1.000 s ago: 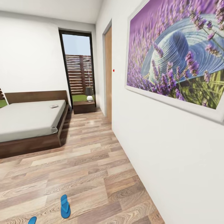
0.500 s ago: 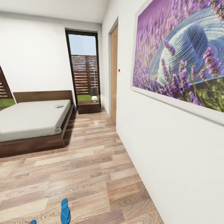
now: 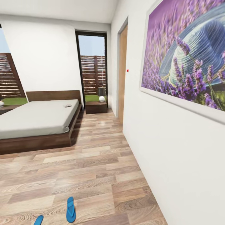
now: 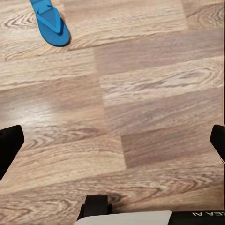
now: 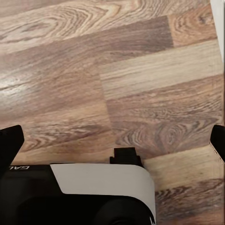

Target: In the bedroom, move the book from the bed onto either nightstand, and place the two sandals side by side next to the bed.

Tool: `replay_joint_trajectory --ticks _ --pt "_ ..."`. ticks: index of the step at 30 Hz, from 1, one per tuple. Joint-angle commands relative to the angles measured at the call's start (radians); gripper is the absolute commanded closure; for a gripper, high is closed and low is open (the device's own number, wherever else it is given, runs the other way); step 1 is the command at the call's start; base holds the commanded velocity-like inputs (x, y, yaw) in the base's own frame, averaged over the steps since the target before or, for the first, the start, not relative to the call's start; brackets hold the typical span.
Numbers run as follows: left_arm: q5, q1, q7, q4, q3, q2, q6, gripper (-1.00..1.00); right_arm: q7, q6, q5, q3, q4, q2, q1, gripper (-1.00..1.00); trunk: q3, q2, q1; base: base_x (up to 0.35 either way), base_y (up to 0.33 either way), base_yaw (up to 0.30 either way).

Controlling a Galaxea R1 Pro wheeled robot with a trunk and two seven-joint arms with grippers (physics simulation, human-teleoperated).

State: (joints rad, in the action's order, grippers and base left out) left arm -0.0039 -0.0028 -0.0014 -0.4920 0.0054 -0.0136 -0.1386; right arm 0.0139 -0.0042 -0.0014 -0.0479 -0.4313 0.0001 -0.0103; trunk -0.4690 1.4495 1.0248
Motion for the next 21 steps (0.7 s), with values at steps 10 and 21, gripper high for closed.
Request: replay_joint_trajectory --ticks 10,21 --pt "0.0 0.0 0.0 0.0 0.001 0.0 -0.003 -1.0 0.001 0.0 0.0 -0.003 0.0 0.0 0.0 -1.0 -0.001 0.0 0.0 0.2 -0.166 0.003" --pt "0.001 0.0 0.0 0.0 0.001 0.007 -0.004 -1.0 0.001 0.0 -0.001 -0.003 0.0 0.001 0.0 -1.0 -0.001 0.0 0.0 0.121 -0.024 0.0"
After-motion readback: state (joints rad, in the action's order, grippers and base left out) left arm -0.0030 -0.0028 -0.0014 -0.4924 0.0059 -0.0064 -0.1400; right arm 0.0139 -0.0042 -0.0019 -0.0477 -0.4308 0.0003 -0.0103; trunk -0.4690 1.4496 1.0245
